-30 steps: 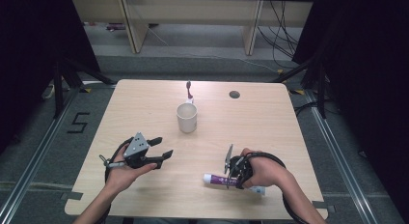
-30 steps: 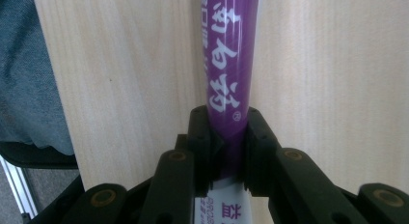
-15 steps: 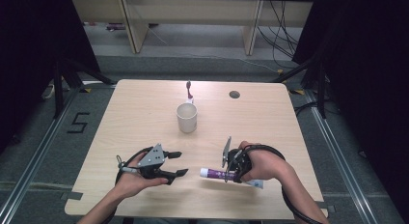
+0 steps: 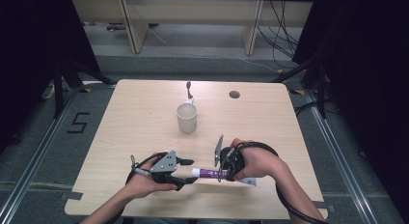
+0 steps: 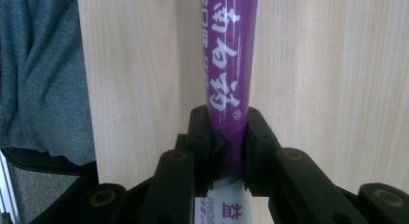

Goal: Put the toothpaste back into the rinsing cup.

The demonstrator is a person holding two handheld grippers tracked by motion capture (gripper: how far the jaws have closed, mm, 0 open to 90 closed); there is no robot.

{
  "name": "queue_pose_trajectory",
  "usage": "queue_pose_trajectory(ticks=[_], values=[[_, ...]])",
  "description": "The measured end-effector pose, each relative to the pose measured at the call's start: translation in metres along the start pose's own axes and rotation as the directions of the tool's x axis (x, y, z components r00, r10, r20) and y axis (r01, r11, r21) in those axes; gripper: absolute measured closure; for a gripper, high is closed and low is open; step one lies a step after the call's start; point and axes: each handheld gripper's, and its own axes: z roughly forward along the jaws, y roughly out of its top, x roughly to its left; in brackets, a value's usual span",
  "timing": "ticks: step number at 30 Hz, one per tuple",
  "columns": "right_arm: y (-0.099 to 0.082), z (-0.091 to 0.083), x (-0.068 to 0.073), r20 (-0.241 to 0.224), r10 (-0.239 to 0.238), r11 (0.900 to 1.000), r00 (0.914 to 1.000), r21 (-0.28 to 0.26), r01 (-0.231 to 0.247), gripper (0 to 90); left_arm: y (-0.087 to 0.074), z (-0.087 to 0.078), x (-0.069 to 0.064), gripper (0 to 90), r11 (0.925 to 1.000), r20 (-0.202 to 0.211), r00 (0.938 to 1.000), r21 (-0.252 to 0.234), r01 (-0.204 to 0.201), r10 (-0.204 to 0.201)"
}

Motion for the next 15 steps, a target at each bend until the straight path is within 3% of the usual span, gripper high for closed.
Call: queue_pose_trajectory(ticks=[5, 7, 8, 11, 13, 15], values=[[0.006, -0.001, 0.001, 0.001, -0.006, 1.0000, 1.0000, 0.002, 0.006, 77.1, 0.004, 0.005, -0.003, 42.0, 0.9999, 0.031, 0.9995, -0.014, -0.009, 0.010], [0.008, 0.001, -0.001, 0.010, -0.040, 0.9992, 0.9992, -0.008, 0.040, 77.1, 0.005, 0.007, -0.004, 43.0, 0.9998, 0.043, 0.9990, -0.017, -0.014, 0.015], [0.010, 0.000, 0.001, -0.001, -0.024, 0.9997, 0.9997, 0.005, 0.024, 77.1, 0.006, 0.008, -0.005, 43.7, 0.9997, 0.052, 0.9984, -0.013, -0.020, 0.020], [0.012, 0.000, 0.000, -0.004, -0.038, 0.9993, 0.9993, -0.004, 0.038, 77.1, 0.007, 0.012, -0.007, 44.2, 0.9995, 0.074, 0.9967, -0.003, -0.032, 0.032], [0.015, -0.002, 0.003, -0.005, -0.015, 0.9998, 0.9999, 0.014, 0.015, 77.1, 0.006, 0.015, -0.008, 44.8, 0.9994, 0.090, 0.9954, -0.015, -0.032, 0.034], [0.016, -0.001, 0.002, -0.005, -0.038, 0.9993, 0.9993, 0.003, 0.038, 77.1, 0.006, 0.016, -0.008, 45.3, 0.9994, 0.092, 0.9952, -0.012, -0.033, 0.034]])
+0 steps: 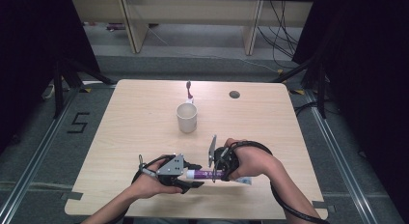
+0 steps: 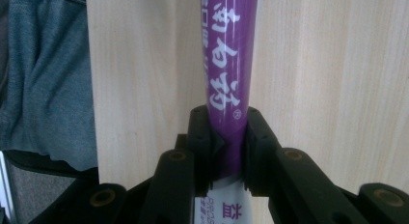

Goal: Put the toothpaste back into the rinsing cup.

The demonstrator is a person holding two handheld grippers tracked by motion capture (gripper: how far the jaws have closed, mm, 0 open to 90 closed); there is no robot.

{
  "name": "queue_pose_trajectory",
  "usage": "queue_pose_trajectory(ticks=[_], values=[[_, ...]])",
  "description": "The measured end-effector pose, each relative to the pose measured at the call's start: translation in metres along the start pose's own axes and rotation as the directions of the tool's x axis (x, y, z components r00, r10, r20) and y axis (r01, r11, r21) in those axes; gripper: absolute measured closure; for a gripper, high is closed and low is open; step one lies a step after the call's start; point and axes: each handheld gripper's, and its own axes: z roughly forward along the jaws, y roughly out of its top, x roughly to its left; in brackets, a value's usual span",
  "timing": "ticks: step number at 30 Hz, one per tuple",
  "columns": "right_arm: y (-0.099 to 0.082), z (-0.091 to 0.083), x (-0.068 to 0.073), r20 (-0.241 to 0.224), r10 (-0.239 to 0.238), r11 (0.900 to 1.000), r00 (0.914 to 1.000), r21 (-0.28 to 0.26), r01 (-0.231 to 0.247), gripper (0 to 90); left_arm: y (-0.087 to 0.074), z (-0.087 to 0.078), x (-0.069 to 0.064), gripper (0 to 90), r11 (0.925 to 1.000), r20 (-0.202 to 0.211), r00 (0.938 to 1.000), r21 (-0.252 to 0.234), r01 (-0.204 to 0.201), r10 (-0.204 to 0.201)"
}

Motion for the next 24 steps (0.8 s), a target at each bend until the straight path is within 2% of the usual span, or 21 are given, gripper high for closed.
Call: queue_pose_trajectory(ticks=[1, 2, 4, 6, 8, 9, 10, 13, 15, 19, 21, 22, 24], values=[[0.0022, -0.0001, -0.0009, -0.001, -0.030, 0.9995, 0.9995, 0.001, 0.030, 77.0, 0.0000, 0.0000, 0.0008, 46.2, 0.9999, -0.003, 0.9999, 0.011, -0.012, 0.012], [0.0035, -0.0013, 0.0003, -0.012, -0.010, 0.9999, 0.9999, 0.009, 0.010, 77.1, -0.0005, 0.0022, 0.0007, 46.6, 1.0000, 0.015, 0.9999, 0.002, -0.005, 0.005], [0.0039, -0.0015, 0.0012, -0.007, 0.005, 0.9999, 1.0000, 0.009, -0.005, 77.1, -0.0003, 0.0025, -0.0003, 47.0, 1.0000, 0.011, 0.9999, 0.007, -0.004, 0.004], [0.0051, -0.0006, 0.0007, -0.007, -0.009, 1.0000, 0.9999, 0.001, 0.009, 77.0, -0.0002, 0.0030, -0.0001, 47.5, 0.9997, 0.015, 0.9998, 0.017, -0.016, 0.016], [0.0059, -0.0004, 0.0017, -0.009, 0.000, 1.0000, 1.0000, -0.003, 0.000, 77.0, -0.0007, 0.0046, -0.0004, 47.7, 0.9999, 0.020, 0.9997, 0.011, -0.012, 0.011], [0.0071, -0.0012, 0.0010, -0.008, -0.013, 0.9999, 0.9999, 0.000, 0.013, 77.0, -0.0009, 0.0043, 0.0002, 48.1, 0.9997, 0.017, 0.9998, 0.020, -0.014, 0.014], [0.0079, -0.0017, 0.0025, -0.007, 0.002, 0.9999, 1.0000, 0.013, -0.002, 77.0, -0.0012, 0.0041, 0.0007, 48.6, 0.9995, 0.018, 0.9997, 0.026, -0.019, 0.018], [0.0086, -0.0009, 0.0016, -0.004, -0.009, 1.0000, 0.9999, -0.001, 0.009, 77.0, -0.0013, 0.0037, 0.0013, 50.1, 0.9989, 0.019, 0.9994, 0.038, -0.028, 0.028], [0.0096, -0.0010, 0.0001, 0.003, -0.039, 0.9992, 0.9992, -0.005, 0.039, 77.0, -0.0017, 0.0045, 0.0011, 53.8, 0.9993, 0.026, 0.9995, 0.030, -0.020, 0.019], [0.0101, -0.0029, 0.0036, -0.009, -0.003, 1.0000, 1.0000, 0.007, 0.003, 77.0, -0.0019, 0.0026, 0.0021, 59.9, 0.9983, 0.011, 0.9991, 0.042, -0.041, 0.041], [0.0104, -0.0031, 0.0029, -0.007, -0.022, 0.9998, 0.9997, 0.000, 0.022, 77.0, -0.0016, 0.0024, 0.0016, 60.7, 0.9973, 0.015, 0.9983, 0.047, -0.056, 0.056], [0.0104, -0.0028, 0.0011, -0.006, -0.050, 0.9987, 0.9988, -0.007, 0.049, 77.0, -0.0017, 0.0029, 0.0004, 61.0, 0.9980, 0.020, 0.9986, 0.040, -0.049, 0.048], [0.0105, -0.0031, 0.0026, -0.007, -0.032, 0.9995, 0.9995, -0.002, 0.032, 76.9, -0.0010, 0.0023, 0.0002, 61.6, 0.9969, 0.030, 0.9977, 0.048, -0.062, 0.060]])
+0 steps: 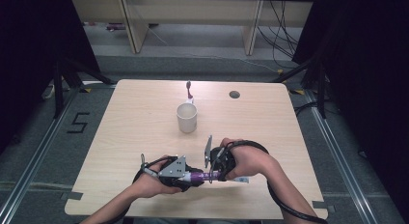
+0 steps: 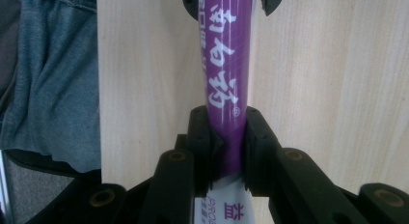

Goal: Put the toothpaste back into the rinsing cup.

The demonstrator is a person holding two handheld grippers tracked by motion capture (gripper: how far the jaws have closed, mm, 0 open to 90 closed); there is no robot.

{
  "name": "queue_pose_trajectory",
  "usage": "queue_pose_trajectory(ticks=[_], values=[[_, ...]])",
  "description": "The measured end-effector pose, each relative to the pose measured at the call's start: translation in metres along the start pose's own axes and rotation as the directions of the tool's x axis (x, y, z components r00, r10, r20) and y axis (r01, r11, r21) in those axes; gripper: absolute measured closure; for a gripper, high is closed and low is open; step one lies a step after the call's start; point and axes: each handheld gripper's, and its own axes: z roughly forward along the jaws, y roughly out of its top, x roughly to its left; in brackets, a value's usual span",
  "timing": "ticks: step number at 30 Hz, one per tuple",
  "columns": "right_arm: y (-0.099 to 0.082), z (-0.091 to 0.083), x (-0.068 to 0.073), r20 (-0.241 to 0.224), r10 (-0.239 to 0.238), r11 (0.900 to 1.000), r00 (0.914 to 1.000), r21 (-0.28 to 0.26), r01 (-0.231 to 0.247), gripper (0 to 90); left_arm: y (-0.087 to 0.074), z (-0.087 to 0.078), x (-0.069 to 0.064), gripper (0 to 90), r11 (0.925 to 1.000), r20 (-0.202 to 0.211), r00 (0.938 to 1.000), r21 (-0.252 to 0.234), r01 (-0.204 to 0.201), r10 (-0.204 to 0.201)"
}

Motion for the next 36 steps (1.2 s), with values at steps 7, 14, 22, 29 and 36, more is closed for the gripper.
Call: queue_pose_trajectory(ticks=[7, 14, 22, 29, 36], values=[[0.001, -0.001, 0.000, -0.016, -0.015, 0.9998, 0.9998, -0.014, 0.015, 76.2, 0.001, -0.005, 0.003, 63.2, 0.9996, 0.022, 0.9994, -0.012, -0.025, 0.025], [0.004, -0.004, 0.000, -0.011, -0.034, 0.9994, 0.9994, -0.005, 0.034, 75.8, 0.003, -0.009, 0.004, 64.5, 0.9991, 0.029, 0.9991, -0.028, -0.030, 0.031], [0.002, -0.005, 0.000, 0.006, -0.017, 0.9992, 0.9998, -0.036, 0.017, 74.2, 0.005, -0.012, 0.005, 66.7, 0.9975, 0.023, 0.9996, -0.070, -0.012, 0.014], [0.002, -0.007, -0.002, 0.015, -0.024, 0.9991, 0.9996, -0.035, 0.025, 72.7, 0.006, -0.014, 0.005, 68.4, 0.9957, 0.001, 0.9998, -0.090, -0.020, 0.020], [0.003, -0.012, 0.000, 0.022, -0.003, 0.9993, 0.9998, -0.038, 0.003, 71.7, 0.008, -0.016, 0.004, 69.6, 0.9927, 0.003, 1.0000, -0.120, -0.009, 0.009]])
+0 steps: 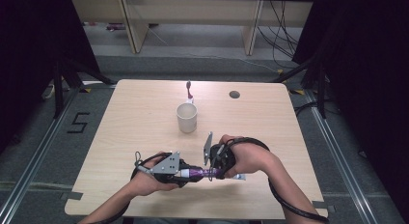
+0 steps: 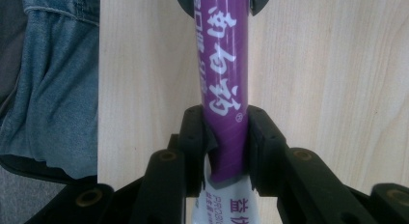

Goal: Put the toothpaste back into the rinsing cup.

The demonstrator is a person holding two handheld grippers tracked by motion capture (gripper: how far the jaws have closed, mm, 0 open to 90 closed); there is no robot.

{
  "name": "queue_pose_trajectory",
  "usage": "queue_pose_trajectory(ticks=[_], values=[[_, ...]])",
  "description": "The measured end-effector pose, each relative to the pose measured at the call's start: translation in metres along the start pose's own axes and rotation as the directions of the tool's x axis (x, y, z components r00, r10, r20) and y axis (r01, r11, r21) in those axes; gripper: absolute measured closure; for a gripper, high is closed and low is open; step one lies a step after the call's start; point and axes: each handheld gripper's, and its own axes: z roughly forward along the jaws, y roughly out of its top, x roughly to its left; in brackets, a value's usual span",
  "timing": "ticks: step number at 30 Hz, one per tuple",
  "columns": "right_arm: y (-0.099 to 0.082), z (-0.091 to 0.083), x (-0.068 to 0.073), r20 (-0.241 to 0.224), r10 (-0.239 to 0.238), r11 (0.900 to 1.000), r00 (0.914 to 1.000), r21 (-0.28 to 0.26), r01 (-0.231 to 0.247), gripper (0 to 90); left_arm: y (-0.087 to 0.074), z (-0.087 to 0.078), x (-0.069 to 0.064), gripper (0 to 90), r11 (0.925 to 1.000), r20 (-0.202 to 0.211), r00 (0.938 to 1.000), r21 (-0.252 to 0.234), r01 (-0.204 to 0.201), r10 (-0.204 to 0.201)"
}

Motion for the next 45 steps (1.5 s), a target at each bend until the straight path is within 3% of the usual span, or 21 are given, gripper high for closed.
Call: queue_pose_trajectory(ticks=[7, 8, 9, 10, 16, 19, 23, 26, 27, 29, 30, 32, 33, 34, 36, 38, 39, 40, 41, 42, 45], values=[[0.001, -0.001, -0.001, 0.009, -0.021, 0.9998, 0.9997, -0.008, 0.021, 70.5, 0.002, -0.002, 0.000, 70.7, 1.0000, -0.008, 1.0000, -0.007, 0.001, -0.001], [0.000, 0.000, -0.005, 0.025, -0.065, 0.9969, 0.9976, -0.044, 0.066, 69.8, 0.002, -0.003, 0.000, 70.7, 0.9999, -0.010, 0.9999, -0.013, 0.011, -0.011], [0.000, -0.002, -0.002, 0.019, -0.027, 0.9991, 0.9994, -0.031, 0.028, 69.6, 0.002, -0.003, 0.001, 70.9, 0.9999, -0.012, 0.9999, -0.012, 0.012, -0.012], [0.000, -0.001, -0.004, 0.025, -0.057, 0.9974, 0.9981, -0.044, 0.058, 69.3, 0.002, -0.003, 0.001, 71.0, 0.9999, -0.012, 0.9999, -0.012, 0.012, -0.012], [0.000, -0.004, -0.005, 0.036, -0.051, 0.9966, 0.9980, -0.063, 0.053, 66.5, 0.004, -0.006, 0.001, 71.6, 0.9993, -0.016, 0.9995, -0.024, 0.028, -0.028], [-0.001, -0.005, -0.003, 0.032, 0.005, 0.9987, 0.9995, -0.051, -0.003, 63.0, 0.005, -0.008, 0.002, 71.6, 0.9989, -0.024, 0.9993, -0.037, 0.030, -0.030], [-0.002, -0.005, -0.007, 0.057, -0.041, 0.9956, 0.9975, -0.082, 0.045, 59.4, 0.006, -0.010, 0.003, 71.6, 0.9986, -0.034, 0.9990, -0.044, 0.029, -0.030], [-0.004, -0.010, -0.006, 0.072, 0.007, 0.9944, 0.9973, -0.106, 0.001, 51.7, 0.003, -0.011, 0.005, 71.6, 0.9980, -0.058, 0.9974, -0.048, 0.040, -0.043], [-0.009, -0.018, -0.004, 0.097, 0.080, 0.9862, 0.9920, -0.153, -0.065, 49.3, 0.002, -0.012, 0.006, 71.6, 0.9971, -0.060, 0.9966, -0.056, 0.052, -0.055], [-0.012, -0.021, -0.005, 0.104, 0.079, 0.9803, 0.9914, -0.189, -0.058, 47.6, 0.000, -0.014, 0.007, 71.6, 0.9964, -0.081, 0.9948, -0.063, 0.056, -0.061], [-0.016, -0.024, -0.004, 0.106, 0.116, 0.9704, 0.9875, -0.224, -0.091, 46.8, -0.001, -0.015, 0.009, 71.6, 0.9962, -0.093, 0.9937, -0.065, 0.058, -0.064], [-0.022, -0.027, -0.003, 0.087, 0.159, 0.9441, 0.9835, -0.305, -0.126, 43.5, -0.002, -0.017, 0.009, 71.6, 0.9942, -0.117, 0.9901, -0.083, 0.068, -0.077], [-0.026, -0.027, -0.007, 0.116, 0.129, 0.9268, 0.9849, -0.367, -0.079, 42.6, -0.003, -0.016, 0.010, 71.6, 0.9927, -0.117, 0.9898, -0.098, 0.070, -0.081], [-0.029, -0.027, -0.006, 0.126, 0.152, 0.9140, 0.9804, -0.396, -0.091, 42.5, -0.003, -0.018, 0.010, 71.6, 0.9921, -0.135, 0.9871, -0.103, 0.073, -0.086], [-0.036, -0.027, -0.006, 0.141, 0.220, 0.8673, 0.9652, -0.481, -0.128, 40.3, -0.004, -0.020, 0.011, 71.6, 0.9901, -0.160, 0.9819, -0.113, 0.084, -0.101], [-0.045, -0.026, -0.005, 0.125, 0.298, 0.7879, 0.9462, -0.592, -0.170, 39.2, -0.004, -0.022, 0.012, 71.6, 0.9897, -0.175, 0.9793, -0.118, 0.080, -0.101], [-0.050, -0.024, -0.005, 0.106, 0.348, 0.7222, 0.9314, -0.664, -0.195, 37.7, -0.005, -0.021, 0.012, 71.6, 0.9874, -0.184, 0.9771, -0.136, 0.082, -0.106], [-0.053, -0.023, -0.004, 0.101, 0.369, 0.6948, 0.9240, -0.690, -0.202, 37.4, -0.004, -0.023, 0.012, 71.6, 0.9888, -0.196, 0.9751, -0.125, 0.081, -0.105], [-0.053, -0.023, -0.004, 0.101, 0.369, 0.6948, 0.9240, -0.690, -0.202, 37.4, -0.004, -0.024, 0.013, 71.6, 0.9887, -0.205, 0.9731, -0.128, 0.079, -0.104], [-0.055, -0.021, -0.003, 0.094, 0.402, 0.6501, 0.9107, -0.730, -0.211, 36.5, -0.004, -0.025, 0.014, 71.6, 0.9877, -0.220, 0.9693, -0.134, 0.081, -0.110], [-0.063, -0.014, 0.000, 0.068, 0.488, 0.5499, 0.8704, -0.798, -0.246, 34.4, -0.004, -0.028, 0.017, 71.6, 0.9842, -0.260, 0.9575, -0.155, 0.085, -0.124]])
